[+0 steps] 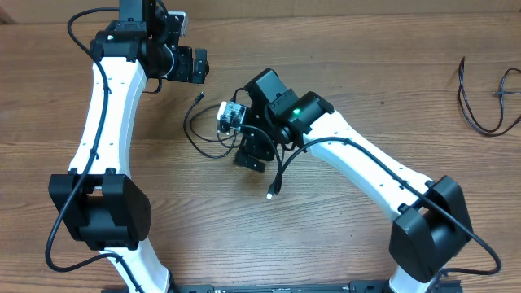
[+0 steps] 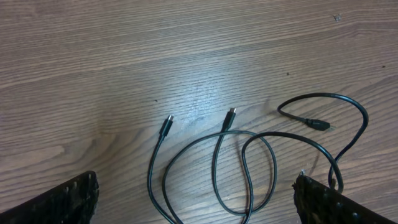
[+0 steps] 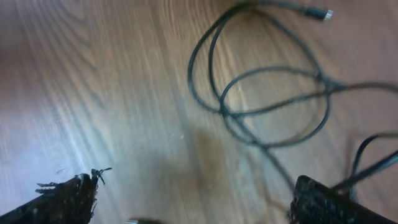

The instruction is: Untangle cables

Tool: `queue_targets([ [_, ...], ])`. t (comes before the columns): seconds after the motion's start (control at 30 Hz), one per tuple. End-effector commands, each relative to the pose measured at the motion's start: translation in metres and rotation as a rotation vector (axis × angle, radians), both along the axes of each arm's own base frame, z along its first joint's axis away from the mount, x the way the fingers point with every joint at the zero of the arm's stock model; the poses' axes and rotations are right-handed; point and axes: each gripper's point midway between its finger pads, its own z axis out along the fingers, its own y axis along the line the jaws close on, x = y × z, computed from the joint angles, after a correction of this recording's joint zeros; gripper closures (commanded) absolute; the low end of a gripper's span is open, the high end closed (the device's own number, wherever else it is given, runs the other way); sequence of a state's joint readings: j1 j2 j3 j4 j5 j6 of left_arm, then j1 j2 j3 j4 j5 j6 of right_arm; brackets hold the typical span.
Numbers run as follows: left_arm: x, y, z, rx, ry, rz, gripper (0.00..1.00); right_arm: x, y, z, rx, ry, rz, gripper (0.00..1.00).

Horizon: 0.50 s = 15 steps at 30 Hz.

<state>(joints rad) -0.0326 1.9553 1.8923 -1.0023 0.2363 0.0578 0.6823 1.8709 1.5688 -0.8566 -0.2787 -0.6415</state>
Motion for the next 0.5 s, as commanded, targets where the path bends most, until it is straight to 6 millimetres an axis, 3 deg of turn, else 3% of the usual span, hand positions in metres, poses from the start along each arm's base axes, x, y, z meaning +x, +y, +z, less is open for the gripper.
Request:
queue_targets([
  [0.0, 0.002, -0.003, 0.007, -0.019, -0.015, 0.000, 0.00, 0.011, 0.003, -0.018, -0.023, -0.028, 0.030, 0.00],
  [0.3, 0.002, -0.003, 0.007, -0.019, -0.015, 0.000, 0.00, 0.041, 0.009, -0.060, -0.075, -0.082, -0.009, 0.00],
  [0.4, 0.002, -0.003, 0.007, -0.019, -0.015, 0.000, 0.00, 0.050, 0.015, -0.056, -0.052, -0.121, -0.013, 0.01],
  [0.47, 0.002, -0.003, 0.007, -0.019, -0.015, 0.000, 0.00, 0.055, 0.016, -0.054, -0.047, -0.146, -0.021, 0.09],
])
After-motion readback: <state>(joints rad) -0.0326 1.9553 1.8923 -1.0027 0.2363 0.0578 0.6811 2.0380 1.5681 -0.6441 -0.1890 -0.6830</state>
